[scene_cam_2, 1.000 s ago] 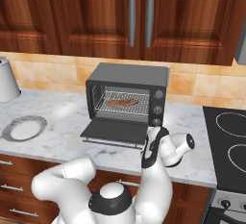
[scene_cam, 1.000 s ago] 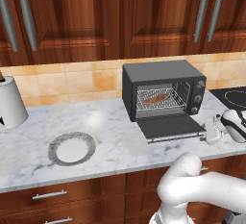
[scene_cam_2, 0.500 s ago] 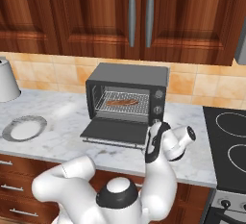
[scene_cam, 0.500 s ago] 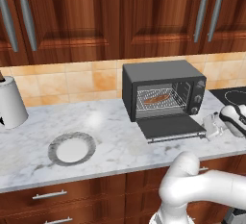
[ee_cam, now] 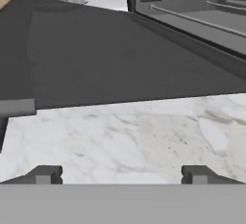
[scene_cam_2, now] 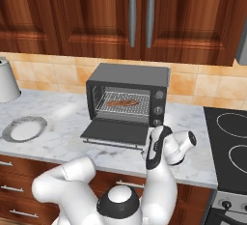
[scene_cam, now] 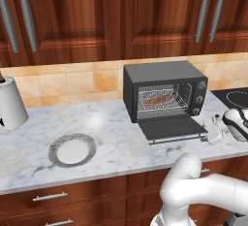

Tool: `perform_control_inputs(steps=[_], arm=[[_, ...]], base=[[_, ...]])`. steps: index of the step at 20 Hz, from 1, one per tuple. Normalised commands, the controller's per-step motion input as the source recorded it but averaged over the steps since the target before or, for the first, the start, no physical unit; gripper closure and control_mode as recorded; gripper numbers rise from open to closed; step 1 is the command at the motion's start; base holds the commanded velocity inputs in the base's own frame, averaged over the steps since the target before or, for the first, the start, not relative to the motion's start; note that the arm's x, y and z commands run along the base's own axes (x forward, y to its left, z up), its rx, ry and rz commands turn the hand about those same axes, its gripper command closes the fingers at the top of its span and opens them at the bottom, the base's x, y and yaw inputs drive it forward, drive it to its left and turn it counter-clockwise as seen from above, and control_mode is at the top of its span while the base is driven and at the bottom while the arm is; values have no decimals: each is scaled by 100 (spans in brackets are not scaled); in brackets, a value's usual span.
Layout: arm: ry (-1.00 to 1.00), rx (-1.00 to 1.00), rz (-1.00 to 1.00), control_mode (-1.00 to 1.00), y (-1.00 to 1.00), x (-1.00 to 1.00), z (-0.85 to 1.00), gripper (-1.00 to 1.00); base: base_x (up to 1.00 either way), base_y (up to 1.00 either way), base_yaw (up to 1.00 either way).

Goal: Pull the toaster oven rack outwards. Pick up the baguette from the plate and place it on the toaster oven rack. Close the toaster oven door fully and set the temperature to the lowest setting.

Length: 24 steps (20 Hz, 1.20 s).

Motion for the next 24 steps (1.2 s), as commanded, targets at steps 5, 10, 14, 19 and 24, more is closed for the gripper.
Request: perform_control_inputs(steps=[5,10,14,19,24], arm=[[-21,1,12,-100,69,0,-28,-100],[-19,5,11,-100,65,0,-24,-100],[-10,9,13,-100,59,0,-8,-100],[-7,13,16,-100,49,0,0,-100],[-9,15,16,-100,54,3,2,-100]], base=[[0,0,0],[0,0,0],[0,0,0],[0,0,0],[0,0,0]])
